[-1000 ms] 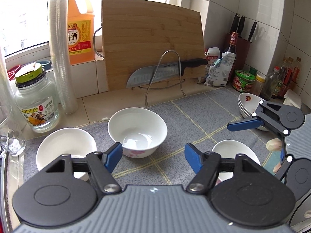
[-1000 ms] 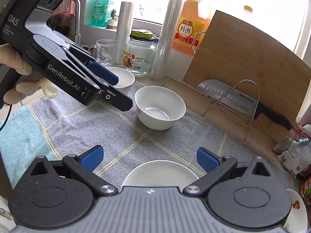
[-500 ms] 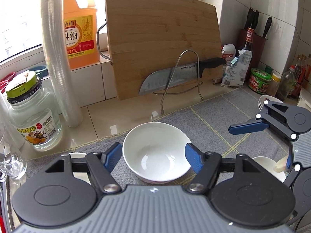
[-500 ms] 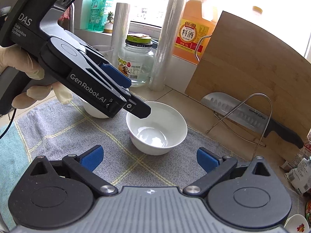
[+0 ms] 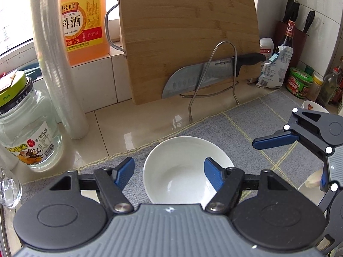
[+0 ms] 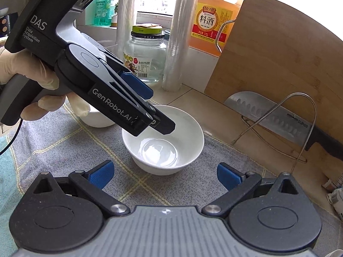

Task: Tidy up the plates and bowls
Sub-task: 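Position the held bowl above the other white bowl with the left gripper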

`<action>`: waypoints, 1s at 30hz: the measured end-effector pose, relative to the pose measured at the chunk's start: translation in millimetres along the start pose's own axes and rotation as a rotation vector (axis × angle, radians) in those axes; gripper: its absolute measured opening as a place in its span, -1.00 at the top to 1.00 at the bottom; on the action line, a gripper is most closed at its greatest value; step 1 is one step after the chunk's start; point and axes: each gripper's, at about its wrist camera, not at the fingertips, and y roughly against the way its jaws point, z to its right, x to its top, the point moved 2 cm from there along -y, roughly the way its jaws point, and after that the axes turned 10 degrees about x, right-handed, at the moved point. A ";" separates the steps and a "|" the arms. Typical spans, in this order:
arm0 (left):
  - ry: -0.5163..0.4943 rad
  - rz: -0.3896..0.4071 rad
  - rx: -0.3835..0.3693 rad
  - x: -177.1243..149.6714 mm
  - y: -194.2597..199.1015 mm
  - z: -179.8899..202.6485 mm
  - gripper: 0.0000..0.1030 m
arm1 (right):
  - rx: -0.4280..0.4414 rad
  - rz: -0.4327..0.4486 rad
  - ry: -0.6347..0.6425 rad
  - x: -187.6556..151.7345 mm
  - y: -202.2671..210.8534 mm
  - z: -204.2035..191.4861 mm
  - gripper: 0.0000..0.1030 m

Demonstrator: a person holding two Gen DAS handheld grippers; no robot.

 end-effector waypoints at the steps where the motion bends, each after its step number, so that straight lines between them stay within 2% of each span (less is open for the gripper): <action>1: 0.000 -0.005 0.001 1.0 -2.4 -1.4 -0.39 | 0.005 -0.001 0.001 0.6 -1.8 1.4 -1.00; 8: 0.000 -0.032 -0.003 2.8 -12.4 -6.6 -0.39 | 0.045 -0.032 0.032 4.7 -18.5 7.6 -1.00; 13: -0.007 -0.050 -0.012 1.6 -18.6 -7.3 -0.38 | 0.079 -0.066 0.025 4.2 -29.6 11.6 -0.88; 17: -0.009 -0.063 -0.021 1.7 -22.0 -6.3 -0.32 | 0.094 -0.089 0.015 3.1 -36.0 15.6 -0.71; 22: -0.023 -0.079 -0.039 2.5 -25.1 -3.8 -0.21 | 0.102 -0.090 0.002 6.9 -37.9 19.1 -0.69; 25: -0.026 -0.087 -0.042 2.1 -26.7 -3.2 -0.19 | 0.108 -0.093 -0.003 7.5 -38.9 19.2 -0.57; 30: -0.033 -0.100 -0.057 1.3 -29.2 -1.2 -0.06 | 0.102 -0.093 -0.002 9.0 -40.2 18.0 -0.55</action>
